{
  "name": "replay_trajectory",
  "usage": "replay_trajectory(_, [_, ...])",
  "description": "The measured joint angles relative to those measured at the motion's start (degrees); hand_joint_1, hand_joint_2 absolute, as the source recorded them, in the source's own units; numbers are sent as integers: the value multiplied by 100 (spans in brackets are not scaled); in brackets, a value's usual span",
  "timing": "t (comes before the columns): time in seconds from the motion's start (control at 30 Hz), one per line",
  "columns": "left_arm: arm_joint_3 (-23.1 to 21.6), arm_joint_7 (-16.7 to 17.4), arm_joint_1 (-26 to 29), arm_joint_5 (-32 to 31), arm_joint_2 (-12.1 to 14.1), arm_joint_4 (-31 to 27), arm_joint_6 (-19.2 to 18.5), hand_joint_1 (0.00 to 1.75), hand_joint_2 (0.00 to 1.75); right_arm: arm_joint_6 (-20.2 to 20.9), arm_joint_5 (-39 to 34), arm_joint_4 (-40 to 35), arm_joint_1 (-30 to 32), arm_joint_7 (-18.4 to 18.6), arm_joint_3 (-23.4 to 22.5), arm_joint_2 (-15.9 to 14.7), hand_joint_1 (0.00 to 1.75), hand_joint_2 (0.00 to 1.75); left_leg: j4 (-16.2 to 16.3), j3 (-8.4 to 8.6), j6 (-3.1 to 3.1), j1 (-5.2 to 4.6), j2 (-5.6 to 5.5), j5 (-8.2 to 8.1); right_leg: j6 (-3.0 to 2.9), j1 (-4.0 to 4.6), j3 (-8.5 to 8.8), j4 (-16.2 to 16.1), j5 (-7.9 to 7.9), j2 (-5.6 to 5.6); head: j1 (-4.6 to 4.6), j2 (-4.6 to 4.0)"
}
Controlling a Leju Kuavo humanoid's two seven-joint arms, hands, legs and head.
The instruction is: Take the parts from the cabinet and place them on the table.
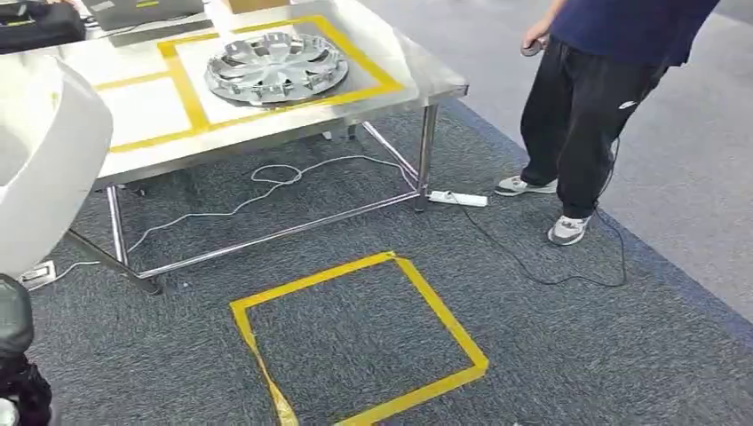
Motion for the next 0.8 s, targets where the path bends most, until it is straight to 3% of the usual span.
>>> replay_trajectory(0.03, [-11, 0, 5, 0, 15, 0, 2, 175, 175, -2, 0, 0, -4, 0, -2, 9, 0, 0, 35, -17, -18, 6, 52, -44, -49, -33, 14, -40, 27, -69, 2, 2])
replay_trajectory(0.07, [-15, 0, -7, 2, 26, 2, 4, 175, 175, -2, 0, 0, -11, 0, -2, 9, 0, 0, 216, -94, -37, -28, 315, -191, -98, -23, 21, -55, 30, -111, -42, 0])
replay_trajectory(0.1, [-20, 0, -29, 4, 44, 2, 4, 175, 175, -2, 0, 0, -8, 0, -2, 9, 0, 0, 615, -287, -63, -34, 464, -427, -119, -16, 13, -55, 32, -173, -63, 0])
replay_trajectory(0.17, [-31, 0, -26, 4, 46, 18, 4, 175, 175, -2, 0, 0, 16, 0, -4, 9, 0, 0, 1597, -749, -87, -30, 557, -849, -136, 1, 2, -53, 22, -313, -61, 0])
replay_trajectory(0.2, [-31, 0, -22, 4, 55, 31, 4, 175, 175, -2, 0, 0, 24, 2, -4, 9, 0, 0, 1858, -879, -90, -30, 558, -895, -140, 5, 2, -52, 19, -381, -61, 2])
replay_trajectory(0.23, [-31, 0, -22, 4, 59, 42, 4, 175, 175, -4, 0, 0, 24, 9, -7, 9, 0, 0, 1811, -854, -86, -31, 559, -795, -140, 7, 7, -52, 16, -440, -61, 0])
replay_trajectory(0.27, [-31, 0, -22, 4, 66, 46, 4, 175, 175, -2, 0, 0, 20, 9, -9, 9, 0, 0, 1542, -721, -73, -33, 569, -592, -142, 11, 13, -51, 11, -499, -61, 0])
replay_trajectory(0.3, [-31, 0, -22, 4, 72, 46, 4, 175, 175, -2, 0, 0, 10, 9, -9, 9, 0, 0, 1059, -470, -51, -35, 609, -326, -132, 11, 27, -51, 2, -553, -61, 0])
replay_trajectory(0.33, [-33, 0, -24, 4, 74, 46, 4, 175, 175, -2, 0, 0, 3, 9, -11, 9, 0, 0, 537, -188, -26, -47, 752, -102, -120, 13, 49, -51, -10, -598, -61, 0])
replay_trajectory(0.37, [-33, 0, -32, 4, 76, 46, 7, 175, 175, -2, 0, 0, 2, 9, -13, 9, 0, 0, 127, 34, -2, -80, 1084, -44, -94, 46, 64, -48, -27, -636, -66, 2])
replay_trajectory(0.4, [-37, 0, -59, 4, 76, 48, 7, 175, 175, -2, 0, 0, 7, 9, -15, 9, 0, 0, 6, 67, 38, -118, 1085, -89, -52, 85, 45, -10, -58, -665, -77, 0])
replay_trajectory(0.5, [-37, 0, -31, 4, 79, 52, 15, 175, 175, -4, 0, 0, 4, 11, -20, 9, 0, 0, 31, 6, 113, -124, 909, -74, 6, 91, 101, -62, -54, -855, -48, 0])
replay_trajectory(0.53, [-37, 0, -33, 4, 79, 52, 18, 175, 175, -4, 0, 0, -2, 13, -22, 9, 0, 0, -4, 20, 166, -76, 836, -38, 65, 74, 81, -42, -96, -821, -57, 2])
replay_trajectory(0.57, [-42, 0, -44, 4, 76, 52, 22, 175, 175, -4, 0, 0, -8, 13, -22, 9, 0, 0, -5, 18, 186, -58, 791, -34, 106, 63, 15, 112, -217, -558, -26, 0])
replay_trajectory(0.6, [-42, 0, -57, 4, 76, 55, 22, 175, 175, -2, -2, 0, -9, 13, -24, 9, 0, 0, -5, 12, 219, -50, 739, -31, 118, 57, -145, 492, -440, -389, -13, 0])
replay_trajectory(0.67, [-46, 0, -62, 4, 74, 59, 24, 175, 175, -2, -4, 0, 5, 9, -28, 9, 0, 0, -3, -1, 232, -49, 614, -23, 142, 51, -607, 1471, -856, -303, -13, 0])
replay_trajectory(0.7, [-46, 0, -61, 4, 74, 68, 24, 175, 175, -2, -7, 0, 18, 7, -28, 9, 0, 0, -2, -1, 234, -50, 546, -22, 145, 51, -788, 1811, -936, -296, -15, 0])
replay_trajectory(0.73, [-46, 0, -61, 4, 74, 79, 26, 175, 175, -2, -15, 0, 26, 0, -31, 9, 0, 0, -1, 2, 233, -49, 479, -22, 142, 51, -831, 1840, -860, -294, -15, 0])
replay_trajectory(0.77, [-46, 0, -62, 4, 72, 85, 26, 175, 175, -2, -22, 0, 27, -11, -31, 9, 0, 0, 2, 8, 230, -45, 405, -20, 137, 45, -735, 1587, -651, -291, -13, 0])
replay_trajectory(0.8, [-50, 0, -66, 4, 70, 87, 26, 175, 175, -2, -37, 0, 23, -18, -35, 9, 0, 0, 3, 17, 225, -37, 354, -19, 128, 34, -515, 1102, -366, -277, -17, 0])
